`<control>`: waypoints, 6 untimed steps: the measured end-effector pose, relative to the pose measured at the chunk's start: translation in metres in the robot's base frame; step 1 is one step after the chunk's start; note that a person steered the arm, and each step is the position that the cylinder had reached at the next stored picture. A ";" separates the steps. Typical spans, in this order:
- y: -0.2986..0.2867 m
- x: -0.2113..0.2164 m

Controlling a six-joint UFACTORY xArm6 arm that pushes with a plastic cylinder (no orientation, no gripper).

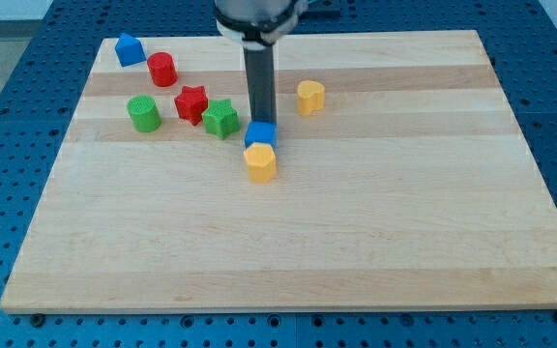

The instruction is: Keep green star horizontally left to blue cube

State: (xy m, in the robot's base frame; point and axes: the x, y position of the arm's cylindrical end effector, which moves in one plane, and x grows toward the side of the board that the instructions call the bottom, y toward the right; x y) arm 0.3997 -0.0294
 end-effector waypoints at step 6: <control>-0.061 -0.059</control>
State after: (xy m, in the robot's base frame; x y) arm 0.3411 -0.0902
